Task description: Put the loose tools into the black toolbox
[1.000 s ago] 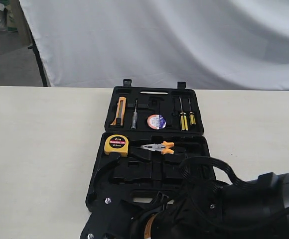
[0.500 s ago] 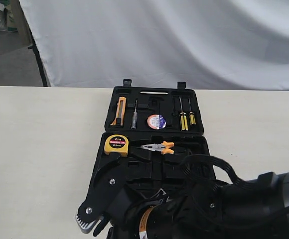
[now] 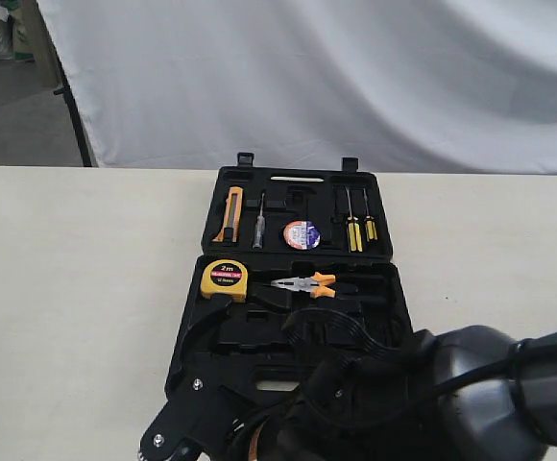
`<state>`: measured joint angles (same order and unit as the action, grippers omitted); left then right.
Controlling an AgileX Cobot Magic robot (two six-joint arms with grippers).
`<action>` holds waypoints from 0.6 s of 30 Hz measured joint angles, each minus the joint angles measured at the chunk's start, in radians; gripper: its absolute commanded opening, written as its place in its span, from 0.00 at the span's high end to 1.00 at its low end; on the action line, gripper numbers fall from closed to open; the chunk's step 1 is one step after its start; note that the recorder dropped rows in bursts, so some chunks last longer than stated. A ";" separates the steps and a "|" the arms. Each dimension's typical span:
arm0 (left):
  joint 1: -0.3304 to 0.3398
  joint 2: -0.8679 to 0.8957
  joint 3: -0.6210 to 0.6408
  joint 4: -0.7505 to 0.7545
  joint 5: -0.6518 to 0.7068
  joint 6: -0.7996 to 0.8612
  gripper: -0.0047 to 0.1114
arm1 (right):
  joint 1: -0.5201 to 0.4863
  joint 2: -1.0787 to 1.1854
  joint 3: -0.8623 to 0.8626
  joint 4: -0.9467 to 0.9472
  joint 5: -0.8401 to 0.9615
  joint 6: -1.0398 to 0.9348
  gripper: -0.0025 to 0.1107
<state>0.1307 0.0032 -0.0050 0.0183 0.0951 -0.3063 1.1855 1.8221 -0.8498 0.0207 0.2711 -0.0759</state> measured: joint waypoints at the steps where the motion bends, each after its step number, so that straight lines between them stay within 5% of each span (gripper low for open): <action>1: 0.000 0.000 0.000 0.000 0.000 0.000 0.95 | 0.000 0.005 -0.002 -0.004 0.009 -0.002 0.37; 11: 0.000 0.000 0.000 0.000 0.000 0.000 0.95 | 0.000 0.007 -0.014 -0.013 0.021 -0.007 0.97; 18: 0.000 0.000 0.000 0.000 0.000 0.000 0.95 | 0.002 0.005 -0.014 -0.013 0.017 -0.009 0.98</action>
<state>0.1307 0.0032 -0.0050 0.0183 0.0951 -0.3063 1.1870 1.8274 -0.8634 0.0074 0.2877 -0.0848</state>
